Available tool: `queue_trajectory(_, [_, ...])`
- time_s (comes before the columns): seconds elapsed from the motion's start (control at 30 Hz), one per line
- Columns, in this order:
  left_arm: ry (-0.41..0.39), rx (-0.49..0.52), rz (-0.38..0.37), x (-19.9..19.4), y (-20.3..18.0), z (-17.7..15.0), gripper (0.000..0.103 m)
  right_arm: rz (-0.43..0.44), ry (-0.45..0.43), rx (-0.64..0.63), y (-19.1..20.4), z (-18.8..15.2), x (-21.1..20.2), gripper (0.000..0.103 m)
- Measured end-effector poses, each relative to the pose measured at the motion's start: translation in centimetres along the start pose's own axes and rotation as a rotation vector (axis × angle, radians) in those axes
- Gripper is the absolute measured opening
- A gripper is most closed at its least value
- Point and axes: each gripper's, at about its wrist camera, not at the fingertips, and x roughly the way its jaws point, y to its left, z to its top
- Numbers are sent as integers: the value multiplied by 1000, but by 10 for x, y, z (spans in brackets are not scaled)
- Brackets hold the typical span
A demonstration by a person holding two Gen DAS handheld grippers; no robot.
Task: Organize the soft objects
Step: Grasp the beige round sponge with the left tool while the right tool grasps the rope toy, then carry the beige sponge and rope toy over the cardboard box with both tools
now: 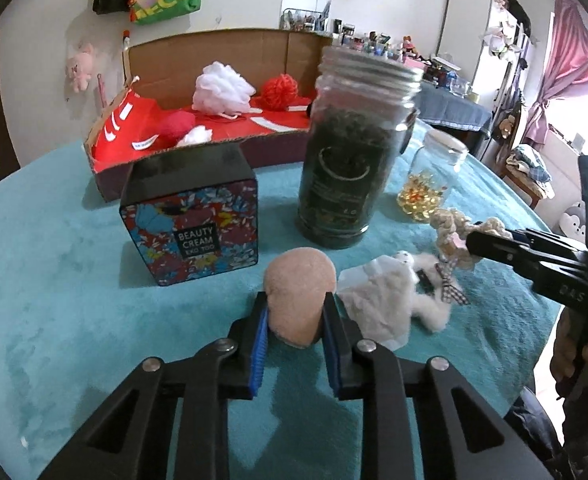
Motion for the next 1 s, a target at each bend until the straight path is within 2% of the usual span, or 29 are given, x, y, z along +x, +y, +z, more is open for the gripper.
queue_trajectory(0.17, [-15,14,-46,-9,-10,5,24,-6,1,13,-7,1,-4,24])
queue_trajectory(0.5, [-12,72,-69,1,-48,20,24,-23,-3,17,-25,4,-15,24])
queue_trajectory(0.67, [5,114,-44,11,-70,31,24,-40,-3,2,-35,8,-20,24])
queue_trajectory(1.0, [43,225,76,26,-103,55,24,-85,1,-97,-44,21,-19,24])
